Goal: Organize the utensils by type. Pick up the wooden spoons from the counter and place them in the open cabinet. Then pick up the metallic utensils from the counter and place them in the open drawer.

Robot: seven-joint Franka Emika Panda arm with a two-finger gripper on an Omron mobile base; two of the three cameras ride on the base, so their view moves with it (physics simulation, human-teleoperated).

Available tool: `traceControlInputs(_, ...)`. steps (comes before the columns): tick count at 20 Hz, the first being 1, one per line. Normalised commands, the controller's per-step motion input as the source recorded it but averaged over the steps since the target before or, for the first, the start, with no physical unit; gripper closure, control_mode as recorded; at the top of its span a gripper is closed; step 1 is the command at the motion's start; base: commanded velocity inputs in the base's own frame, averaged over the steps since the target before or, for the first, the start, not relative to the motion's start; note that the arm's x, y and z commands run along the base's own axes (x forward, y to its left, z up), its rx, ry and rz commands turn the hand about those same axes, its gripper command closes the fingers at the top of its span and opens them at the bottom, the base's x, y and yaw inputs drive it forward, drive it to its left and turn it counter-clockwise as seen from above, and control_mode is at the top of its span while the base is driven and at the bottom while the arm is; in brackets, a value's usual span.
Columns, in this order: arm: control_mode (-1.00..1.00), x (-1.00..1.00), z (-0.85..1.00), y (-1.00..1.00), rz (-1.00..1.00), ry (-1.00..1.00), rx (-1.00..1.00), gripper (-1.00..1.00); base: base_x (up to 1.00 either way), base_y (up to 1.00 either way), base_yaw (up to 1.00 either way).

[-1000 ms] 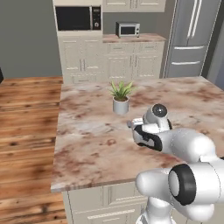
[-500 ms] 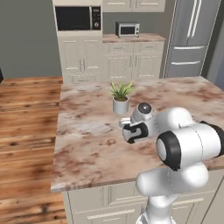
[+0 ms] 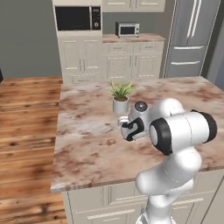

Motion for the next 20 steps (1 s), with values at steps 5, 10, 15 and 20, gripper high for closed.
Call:
traceControlInputs(5,-1.0,0.03,-0.22,-0.02,-0.02,0.11,0.0,-1.0,0.0,0.0,0.0)
traceControlInputs(10,-1.0,0.02,-0.13,-0.1,0.0,0.2,0.04,-1.0,0.0,0.0,0.0)
traceControlInputs(15,-1.0,0.21,-0.11,-0.08,0.0,0.13,0.01,-1.0,0.0,0.0,0.0)
traceControlInputs(20,-1.0,0.26,-0.17,-0.03,0.0,0.05,0.0,-1.0,0.0,0.0,0.0)
